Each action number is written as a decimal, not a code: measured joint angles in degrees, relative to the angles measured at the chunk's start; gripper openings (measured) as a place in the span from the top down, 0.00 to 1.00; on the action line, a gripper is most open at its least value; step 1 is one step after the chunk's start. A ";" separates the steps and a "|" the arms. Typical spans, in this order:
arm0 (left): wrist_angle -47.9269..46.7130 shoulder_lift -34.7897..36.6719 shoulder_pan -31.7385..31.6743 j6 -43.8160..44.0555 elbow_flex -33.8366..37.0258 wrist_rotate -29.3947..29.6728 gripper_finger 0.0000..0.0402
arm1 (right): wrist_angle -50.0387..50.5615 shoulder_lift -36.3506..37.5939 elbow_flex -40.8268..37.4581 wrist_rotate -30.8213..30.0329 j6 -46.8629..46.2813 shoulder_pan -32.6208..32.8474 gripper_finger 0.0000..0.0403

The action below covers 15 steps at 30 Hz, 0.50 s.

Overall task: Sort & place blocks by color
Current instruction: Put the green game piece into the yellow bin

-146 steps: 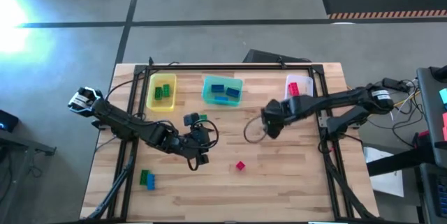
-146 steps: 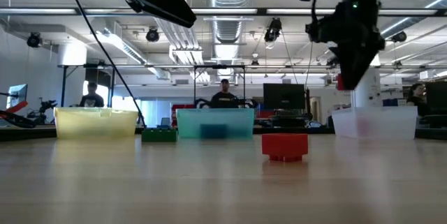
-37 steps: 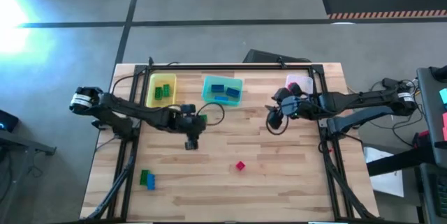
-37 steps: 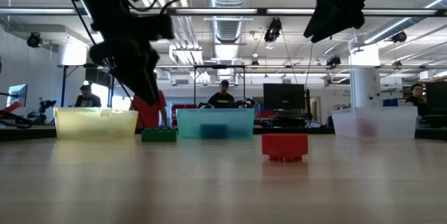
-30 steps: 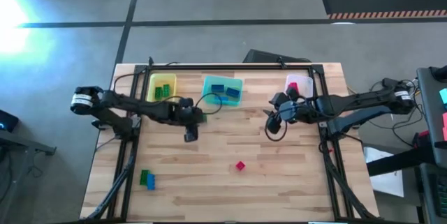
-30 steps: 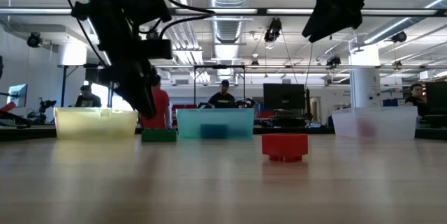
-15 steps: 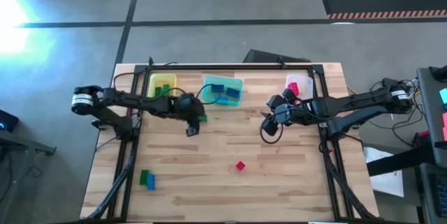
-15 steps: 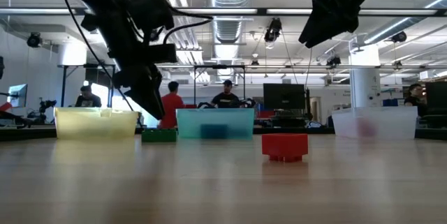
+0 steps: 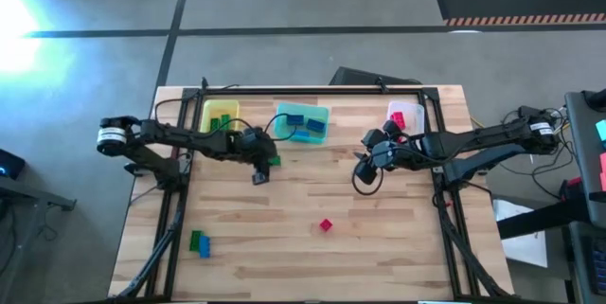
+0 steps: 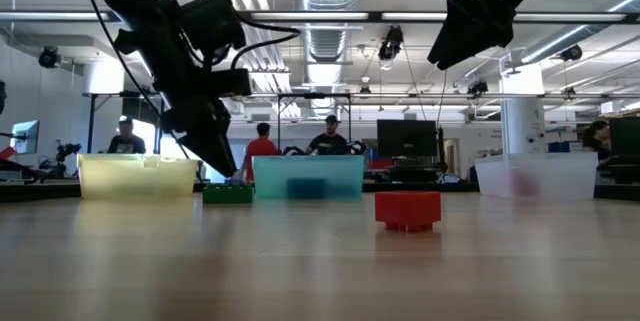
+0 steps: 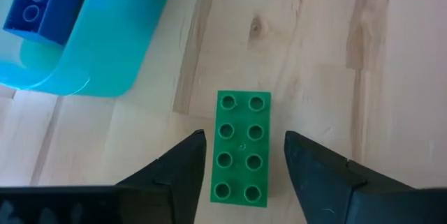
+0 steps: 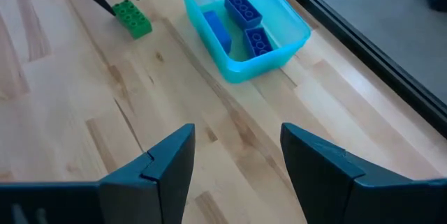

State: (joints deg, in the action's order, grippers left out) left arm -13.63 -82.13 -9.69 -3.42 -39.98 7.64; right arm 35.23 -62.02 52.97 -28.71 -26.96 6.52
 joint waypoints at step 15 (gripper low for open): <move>3.35 -6.40 0.00 -1.94 0.71 1.67 0.40 | 0.04 0.00 -0.66 0.07 -0.02 0.00 0.50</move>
State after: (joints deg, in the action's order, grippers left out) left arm -10.28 -88.53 -9.69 -5.36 -39.27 9.31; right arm 35.27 -62.02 52.31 -28.64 -26.98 6.52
